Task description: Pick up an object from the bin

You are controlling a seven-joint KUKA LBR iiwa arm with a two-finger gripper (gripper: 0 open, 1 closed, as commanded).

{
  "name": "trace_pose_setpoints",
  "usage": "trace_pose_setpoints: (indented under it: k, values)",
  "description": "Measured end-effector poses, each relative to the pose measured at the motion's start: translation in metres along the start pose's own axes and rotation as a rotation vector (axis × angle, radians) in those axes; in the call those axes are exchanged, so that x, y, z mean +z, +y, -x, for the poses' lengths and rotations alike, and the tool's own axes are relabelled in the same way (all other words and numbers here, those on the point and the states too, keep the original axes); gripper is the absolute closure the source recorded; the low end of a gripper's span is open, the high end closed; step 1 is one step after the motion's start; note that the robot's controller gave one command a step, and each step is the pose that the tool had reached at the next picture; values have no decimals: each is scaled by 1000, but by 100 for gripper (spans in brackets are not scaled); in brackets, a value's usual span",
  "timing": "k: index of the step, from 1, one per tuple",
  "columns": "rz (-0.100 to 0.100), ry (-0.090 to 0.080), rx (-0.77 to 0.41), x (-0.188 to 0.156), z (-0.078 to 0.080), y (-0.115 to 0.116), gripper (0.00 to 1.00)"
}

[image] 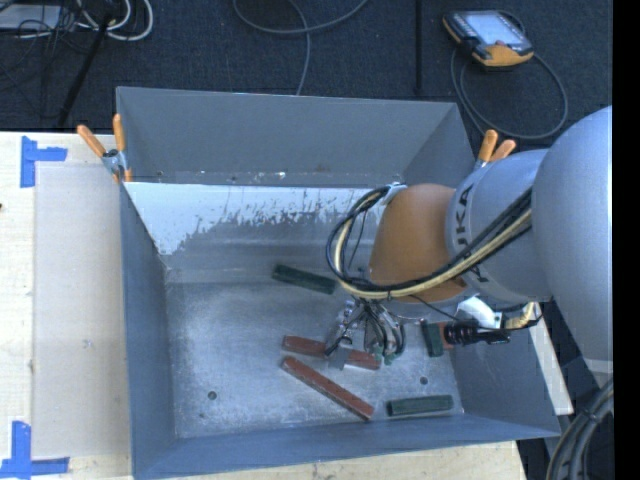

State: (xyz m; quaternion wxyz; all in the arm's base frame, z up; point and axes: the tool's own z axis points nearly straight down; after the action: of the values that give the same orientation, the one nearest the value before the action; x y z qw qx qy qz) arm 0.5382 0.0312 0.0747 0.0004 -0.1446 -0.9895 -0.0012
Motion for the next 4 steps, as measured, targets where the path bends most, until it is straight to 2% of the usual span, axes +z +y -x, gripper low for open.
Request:
trace_pose_setpoints:
  k: [1,2,3,4]
  values:
    - [-6,4,-72,-18,-12,4,100]
    - [-2,0,-146,-71,6,9,100]
    - [-3,6,-123,-19,-50,76,0]
    - [-3,1,-119,-21,-47,74,0]
